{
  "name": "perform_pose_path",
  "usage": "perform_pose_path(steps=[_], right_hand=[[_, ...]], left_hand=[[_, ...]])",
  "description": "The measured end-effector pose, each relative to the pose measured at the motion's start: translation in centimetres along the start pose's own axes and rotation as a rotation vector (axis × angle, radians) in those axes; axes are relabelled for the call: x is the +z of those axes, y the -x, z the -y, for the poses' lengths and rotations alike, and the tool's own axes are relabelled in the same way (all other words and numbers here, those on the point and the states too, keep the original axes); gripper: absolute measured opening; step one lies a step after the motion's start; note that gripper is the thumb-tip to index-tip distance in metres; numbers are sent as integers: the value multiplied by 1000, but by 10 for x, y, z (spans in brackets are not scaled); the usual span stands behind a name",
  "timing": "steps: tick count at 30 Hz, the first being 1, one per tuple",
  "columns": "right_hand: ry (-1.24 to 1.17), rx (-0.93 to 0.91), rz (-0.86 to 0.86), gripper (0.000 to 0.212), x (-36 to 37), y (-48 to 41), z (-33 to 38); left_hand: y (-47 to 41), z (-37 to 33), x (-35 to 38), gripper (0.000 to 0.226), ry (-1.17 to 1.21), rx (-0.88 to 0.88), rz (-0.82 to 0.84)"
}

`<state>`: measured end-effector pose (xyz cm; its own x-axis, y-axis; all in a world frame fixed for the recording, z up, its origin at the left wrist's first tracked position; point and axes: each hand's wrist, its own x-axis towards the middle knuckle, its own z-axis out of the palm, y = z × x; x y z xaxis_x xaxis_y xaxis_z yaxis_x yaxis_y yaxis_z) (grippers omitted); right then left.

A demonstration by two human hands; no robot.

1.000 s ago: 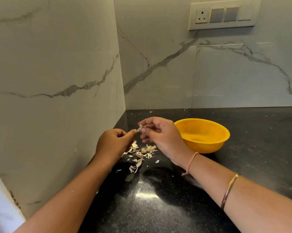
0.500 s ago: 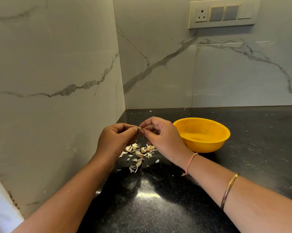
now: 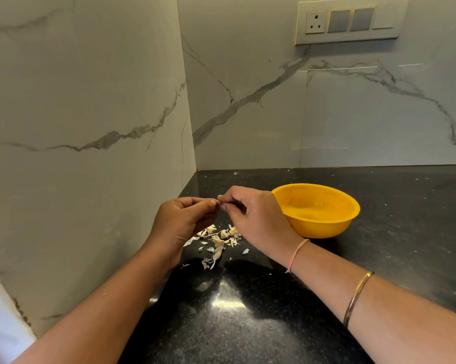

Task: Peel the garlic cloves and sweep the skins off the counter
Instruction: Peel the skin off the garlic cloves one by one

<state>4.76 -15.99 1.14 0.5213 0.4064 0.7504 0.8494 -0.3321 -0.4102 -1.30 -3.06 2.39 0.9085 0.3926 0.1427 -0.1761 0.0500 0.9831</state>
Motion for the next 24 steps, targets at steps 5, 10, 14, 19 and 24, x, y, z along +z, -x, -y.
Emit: perform_pose_path(steps=[5, 10, 14, 19, 24], right_hand=[[64, -51, 24, 10, 2, 0, 2], [82, -81, 44, 13, 3, 2, 8], [50, -64, 25, 13, 4, 1, 13], [-54, 43, 39, 20, 5, 2, 14], [-139, 160, 19, 25, 5, 1, 14]], left_hand=[[-2, 3, 0, 8, -4, -23, -21], [-2, 6, 1, 13, -27, -28, -60], [-2, 6, 4, 12, 24, -28, -74], [-3, 6, 4, 10, 6, -27, -82], [-4, 9, 3, 13, -93, -2, -75]])
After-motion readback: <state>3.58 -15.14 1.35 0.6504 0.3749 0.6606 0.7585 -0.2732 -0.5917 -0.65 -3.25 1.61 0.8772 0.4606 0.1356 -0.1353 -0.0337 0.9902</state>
